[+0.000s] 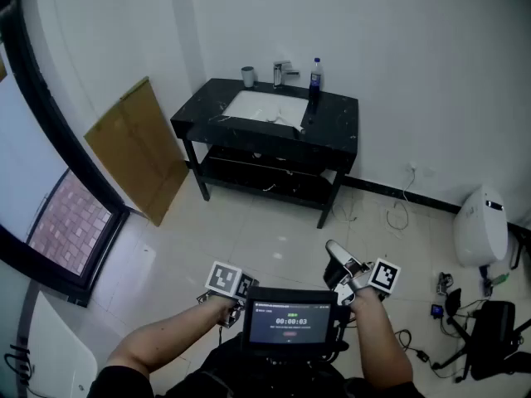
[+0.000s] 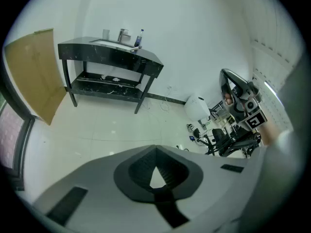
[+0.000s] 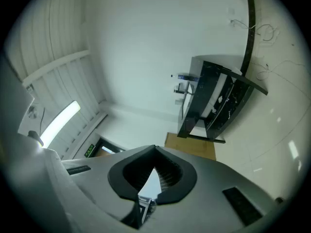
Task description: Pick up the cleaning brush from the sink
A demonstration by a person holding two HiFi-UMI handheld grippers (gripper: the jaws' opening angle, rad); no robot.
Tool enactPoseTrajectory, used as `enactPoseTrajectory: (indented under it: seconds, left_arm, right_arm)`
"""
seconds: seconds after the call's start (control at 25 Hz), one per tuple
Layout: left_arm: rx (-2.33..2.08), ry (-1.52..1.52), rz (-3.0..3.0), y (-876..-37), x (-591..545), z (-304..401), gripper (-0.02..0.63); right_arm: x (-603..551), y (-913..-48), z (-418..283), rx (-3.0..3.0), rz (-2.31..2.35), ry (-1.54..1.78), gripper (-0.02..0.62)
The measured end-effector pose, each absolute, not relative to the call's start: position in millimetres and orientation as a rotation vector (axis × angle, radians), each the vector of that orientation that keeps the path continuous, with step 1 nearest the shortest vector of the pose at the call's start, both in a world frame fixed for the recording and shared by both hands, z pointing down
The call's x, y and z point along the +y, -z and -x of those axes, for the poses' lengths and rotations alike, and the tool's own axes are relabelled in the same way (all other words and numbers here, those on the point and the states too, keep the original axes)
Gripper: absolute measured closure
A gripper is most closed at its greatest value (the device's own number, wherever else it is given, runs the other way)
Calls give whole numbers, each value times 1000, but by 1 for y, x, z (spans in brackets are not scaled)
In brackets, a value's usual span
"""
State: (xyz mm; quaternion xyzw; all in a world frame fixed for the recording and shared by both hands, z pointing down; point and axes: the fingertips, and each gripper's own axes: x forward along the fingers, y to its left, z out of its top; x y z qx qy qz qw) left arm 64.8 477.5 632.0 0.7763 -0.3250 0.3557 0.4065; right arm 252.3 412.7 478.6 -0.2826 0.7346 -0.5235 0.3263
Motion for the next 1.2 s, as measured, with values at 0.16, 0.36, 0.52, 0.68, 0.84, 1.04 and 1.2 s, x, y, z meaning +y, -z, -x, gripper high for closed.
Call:
enactPoseTrajectory:
  seconds: [0.16, 0.36, 0.52, 0.68, 0.84, 1.04, 1.2]
  left_arm:
    - [-885, -812, -1956, -620, 448, -57, 595]
    - [-894, -774, -1957, -607, 409, -30, 595]
    - [-950, -762, -2008, -587, 340, 21, 595]
    - [-952, -758, -2024, -578, 280, 58, 595]
    - [-966, -709, -2044, -565, 228, 72, 595]
    - [-914, -684, -2059, -556, 168, 55, 595]
    - [-914, -724, -2058, -554, 121, 43, 595]
  right_arm:
    - [386, -461, -244, 2004, 717, 1357, 595]
    - [340, -447, -204, 2035, 663, 1364, 595]
    - [280, -431, -159, 2064, 673, 1329, 595]
    - [227, -410, -119, 2079, 675, 1312, 595]
    - [180, -397, -96, 2131, 703, 1270, 595]
    - [114, -390, -94, 2160, 721, 1291, 595]
    - [64, -373, -103, 2210, 725, 1249, 595]
